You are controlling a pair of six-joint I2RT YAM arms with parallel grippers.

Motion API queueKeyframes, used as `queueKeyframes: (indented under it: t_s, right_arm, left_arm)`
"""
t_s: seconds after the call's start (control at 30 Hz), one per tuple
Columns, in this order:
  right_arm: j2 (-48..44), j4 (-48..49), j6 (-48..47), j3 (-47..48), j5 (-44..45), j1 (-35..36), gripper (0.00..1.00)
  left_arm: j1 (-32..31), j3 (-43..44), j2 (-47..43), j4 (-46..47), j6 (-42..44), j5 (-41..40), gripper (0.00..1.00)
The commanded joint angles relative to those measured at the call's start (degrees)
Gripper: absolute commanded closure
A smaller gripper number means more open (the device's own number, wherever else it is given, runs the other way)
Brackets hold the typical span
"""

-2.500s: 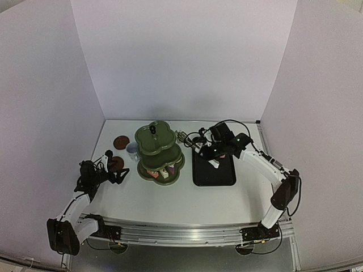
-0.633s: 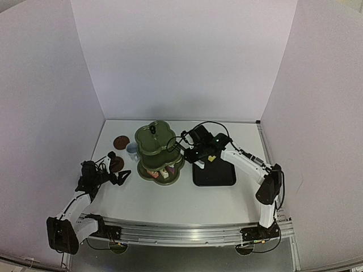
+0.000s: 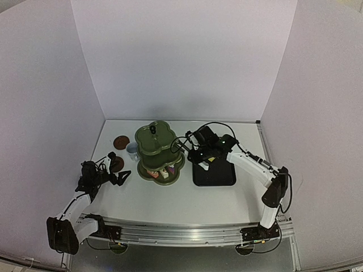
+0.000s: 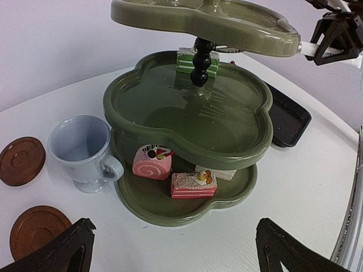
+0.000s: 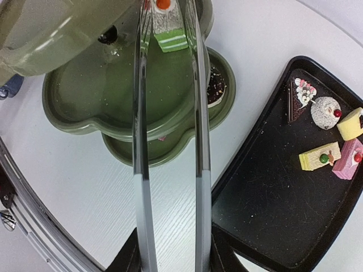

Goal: Serve the afternoon tea

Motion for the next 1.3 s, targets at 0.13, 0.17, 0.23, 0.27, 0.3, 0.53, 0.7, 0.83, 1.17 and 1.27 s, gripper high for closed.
queueKeyframes:
  t_s: [0.13, 0.17, 0.23, 0.27, 0.3, 0.53, 0.7, 0.83, 1.17, 1.27]
  right_arm:
    - [-7.45, 0.25, 2.66, -3.84, 0.55, 0.41, 0.69]
    - [-7.90, -0.13, 2.97, -4.27, 0.91, 0.37, 0.69]
    - [-9.11, -1.28, 3.77, -5.54, 2.27, 0.37, 0.69]
    - [-9.86, -1.75, 4.18, -6.16, 3.25, 0.38, 0.69]
    - [-10.65, -2.19, 4.60, -6.74, 4.38, 0.37, 0.69]
    - [-14.59, -3.36, 9.30, -9.45, 12.43, 0.36, 0.69]
    - [-15.84, -7.16, 16.28, -10.70, 22.10, 0.33, 0.69]
    - [-16.28, -9.44, 20.86, -13.94, 25.85, -0.94, 0.68]
    - [-13.27, -8.98, 21.74, -22.05, 22.67, -7.55, 0.67]
    - [-12.67, -6.34, 21.28, -25.02, 19.49, -8.73, 0.67]
  left_arm:
    - [-0.18, 0.80, -0.68, -0.02, 1.27, -0.21, 0.00]
    - [-0.18, 0.80, -0.67, -0.05, 1.33, -0.21, 0.00]
    - [-0.18, 0.88, -0.60, -0.09, 1.34, -0.26, 0.00]
    - [-0.18, 0.88, -0.58, -0.07, 1.33, -0.26, 0.00]
    - [-0.18, 0.85, -0.58, -0.04, 1.32, -0.26, 0.00]
    - [-0.16, 0.89, -0.56, -0.57, 1.43, -0.12, 0.00]
    - [-0.18, 1.03, -0.64, -0.90, 1.52, -0.17, 0.00]
    - [-0.14, 1.11, -0.42, -1.08, 1.52, 0.00, 0.00]
    - [-0.14, 1.20, -0.86, -1.44, 1.65, -0.35, 0.00]
    - [-0.14, 1.13, -0.80, -1.48, 1.76, -0.29, 0.00]
